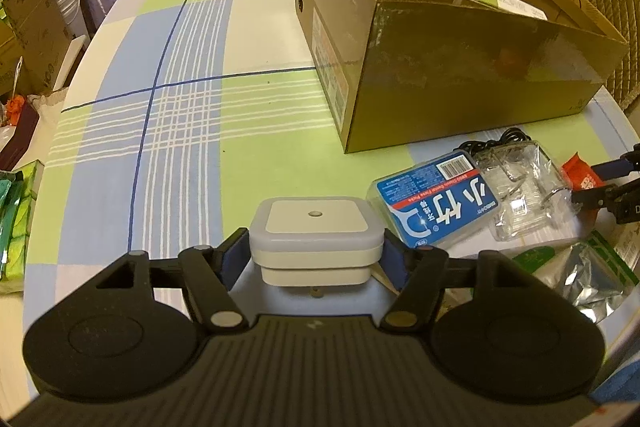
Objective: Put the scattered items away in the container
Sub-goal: 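Lift both held items and carry them over the cardboard box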
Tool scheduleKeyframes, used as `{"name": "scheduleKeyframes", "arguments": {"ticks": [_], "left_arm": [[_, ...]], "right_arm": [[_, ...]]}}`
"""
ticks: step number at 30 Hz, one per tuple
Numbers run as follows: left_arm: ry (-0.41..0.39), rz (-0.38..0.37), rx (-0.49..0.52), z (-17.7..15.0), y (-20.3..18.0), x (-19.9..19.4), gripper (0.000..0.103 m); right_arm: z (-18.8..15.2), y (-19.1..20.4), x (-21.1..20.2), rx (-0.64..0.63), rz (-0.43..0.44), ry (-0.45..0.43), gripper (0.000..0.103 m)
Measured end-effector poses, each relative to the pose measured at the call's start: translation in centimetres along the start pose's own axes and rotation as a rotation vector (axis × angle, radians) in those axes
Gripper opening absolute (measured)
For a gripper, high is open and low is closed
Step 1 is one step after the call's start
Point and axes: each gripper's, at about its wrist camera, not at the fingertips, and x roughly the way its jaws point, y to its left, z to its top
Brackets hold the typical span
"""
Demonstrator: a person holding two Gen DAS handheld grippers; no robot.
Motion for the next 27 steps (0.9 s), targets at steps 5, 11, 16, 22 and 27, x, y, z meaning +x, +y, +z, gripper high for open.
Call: {"name": "scheduleKeyframes", "arguments": {"ticks": [5,11,16,22,27], "left_arm": [[0.005,-0.002,-0.016,-0.1,0.3,0.1,0.061],[-0.006,0.0,-0.011,-0.2,0.2,-0.5,0.06],[-0.021,0.002,-0.008,-0.1,0.3,-1.5,0.06],[-0.036,0.002,-0.016,0.1,0.1,-2.9,0.06],[-0.057,0.002,-0.014,0.7,-0.6,-4.5,0.06]], "right_arm": [[-0.1,0.4,0.1,-0.038,-0.022,0.008,0.052],[-0.1,0.7,-0.3,-0.033,-0.011,0.007,0.028],[-0.1,0.4,-1.0,-0.013,-0.003,-0.015,0.028],[0.0,0.4,-2.7,-0.008,0.001,-0.048,0.028],[0.3,0.5,-4.9,-0.006,0.004,-0.084,0.028]]}}
